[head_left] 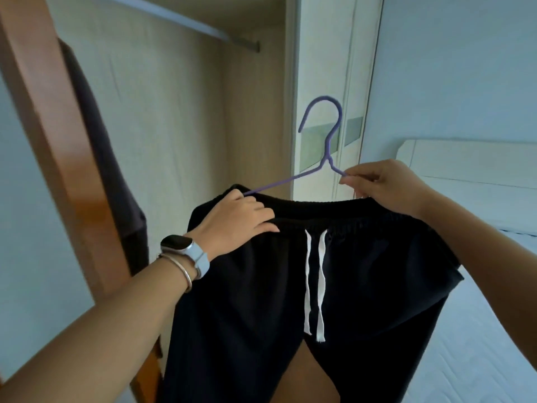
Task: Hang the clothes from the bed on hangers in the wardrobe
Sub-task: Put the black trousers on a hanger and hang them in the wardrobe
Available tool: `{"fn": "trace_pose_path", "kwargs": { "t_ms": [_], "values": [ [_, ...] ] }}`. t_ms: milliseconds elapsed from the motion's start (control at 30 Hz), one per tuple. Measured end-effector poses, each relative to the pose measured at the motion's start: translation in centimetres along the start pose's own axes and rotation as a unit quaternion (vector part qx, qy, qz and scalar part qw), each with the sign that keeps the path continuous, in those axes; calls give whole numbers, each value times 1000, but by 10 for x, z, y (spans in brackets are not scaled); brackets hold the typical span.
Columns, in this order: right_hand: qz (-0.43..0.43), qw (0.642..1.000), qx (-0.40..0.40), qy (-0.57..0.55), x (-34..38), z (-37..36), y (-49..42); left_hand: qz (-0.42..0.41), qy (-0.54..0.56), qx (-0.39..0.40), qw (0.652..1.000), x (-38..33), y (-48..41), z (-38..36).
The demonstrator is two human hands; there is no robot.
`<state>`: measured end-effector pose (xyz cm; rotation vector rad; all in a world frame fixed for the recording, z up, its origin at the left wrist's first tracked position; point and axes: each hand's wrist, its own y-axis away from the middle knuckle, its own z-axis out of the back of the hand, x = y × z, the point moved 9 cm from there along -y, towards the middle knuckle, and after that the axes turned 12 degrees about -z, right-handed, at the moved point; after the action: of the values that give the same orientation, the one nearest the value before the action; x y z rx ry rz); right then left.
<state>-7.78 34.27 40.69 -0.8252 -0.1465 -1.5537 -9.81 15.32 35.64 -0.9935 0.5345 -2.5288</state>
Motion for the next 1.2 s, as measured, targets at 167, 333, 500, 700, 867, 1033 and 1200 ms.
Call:
{"fn": "trace_pose_path", "kwargs": {
  "t_ms": [167,333,500,700,867,1033,1200],
  "values": [
    [-32,999,-2,-3,-32,-3,-39,-2,19,-46,999,38,-25,-29],
    [-41,998,-26,-49,-42,-7,-81,55,114,-96,987,92,-45,-71],
    [-47,994,-56,-78,-36,-4,-135,139,263,-150,943,157,-72,-94],
    [1,994,-62,-86,24,-19,-223,131,376,-149,905,212,-149,-90],
    [43,993,-56,-96,71,-38,-286,128,349,-128,919,287,-166,-108],
    [98,993,-5,-58,108,-39,-345,174,248,-224,926,374,-167,-107],
    [122,990,54,41,95,-51,-407,259,160,-257,917,450,-164,-119]
  ]
}}
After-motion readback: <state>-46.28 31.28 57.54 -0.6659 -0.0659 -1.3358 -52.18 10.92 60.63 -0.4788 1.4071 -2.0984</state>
